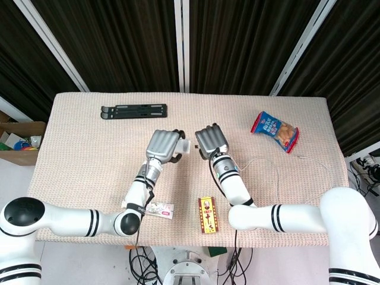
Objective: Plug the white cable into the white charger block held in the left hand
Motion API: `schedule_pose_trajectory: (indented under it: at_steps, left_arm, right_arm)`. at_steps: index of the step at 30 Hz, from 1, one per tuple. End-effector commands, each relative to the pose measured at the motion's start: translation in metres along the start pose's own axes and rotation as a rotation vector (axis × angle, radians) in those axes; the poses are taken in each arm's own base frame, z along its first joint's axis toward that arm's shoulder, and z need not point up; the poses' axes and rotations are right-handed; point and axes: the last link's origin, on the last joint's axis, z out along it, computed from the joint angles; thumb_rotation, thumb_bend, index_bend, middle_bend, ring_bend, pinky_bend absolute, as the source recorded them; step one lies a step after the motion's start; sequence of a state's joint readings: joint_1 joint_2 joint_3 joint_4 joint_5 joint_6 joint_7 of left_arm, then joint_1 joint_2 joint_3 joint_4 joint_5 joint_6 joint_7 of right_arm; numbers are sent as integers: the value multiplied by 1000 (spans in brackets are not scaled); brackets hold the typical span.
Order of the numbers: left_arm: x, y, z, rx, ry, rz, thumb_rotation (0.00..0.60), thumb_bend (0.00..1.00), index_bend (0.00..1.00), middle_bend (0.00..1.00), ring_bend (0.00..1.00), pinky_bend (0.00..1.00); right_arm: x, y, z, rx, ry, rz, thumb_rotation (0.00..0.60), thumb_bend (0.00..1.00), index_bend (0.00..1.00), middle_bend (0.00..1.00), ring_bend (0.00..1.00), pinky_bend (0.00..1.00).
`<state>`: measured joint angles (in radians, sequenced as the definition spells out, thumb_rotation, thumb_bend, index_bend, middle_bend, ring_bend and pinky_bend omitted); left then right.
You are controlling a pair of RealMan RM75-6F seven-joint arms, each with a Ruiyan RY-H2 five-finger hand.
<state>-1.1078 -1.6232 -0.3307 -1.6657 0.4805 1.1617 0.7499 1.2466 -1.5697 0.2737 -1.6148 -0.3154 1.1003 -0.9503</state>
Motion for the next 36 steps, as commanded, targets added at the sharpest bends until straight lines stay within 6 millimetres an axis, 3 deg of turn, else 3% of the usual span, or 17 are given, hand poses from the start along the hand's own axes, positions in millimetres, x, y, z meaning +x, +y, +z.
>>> schedule_pose_trajectory:
  at_steps: [1,36]
  left_arm:
    - [0,2,1,-1,-2,-4,600,308,577,562,720,852]
    - [2,16,9,47,-43,64,600,309,577,561,725,856]
  right_arm:
    - [-1,-2,1,3,-1,-3,600,1000,759,612,377,342]
    - [-2,-18,9,-10,-9,-27,600,1000,762,612,399,319]
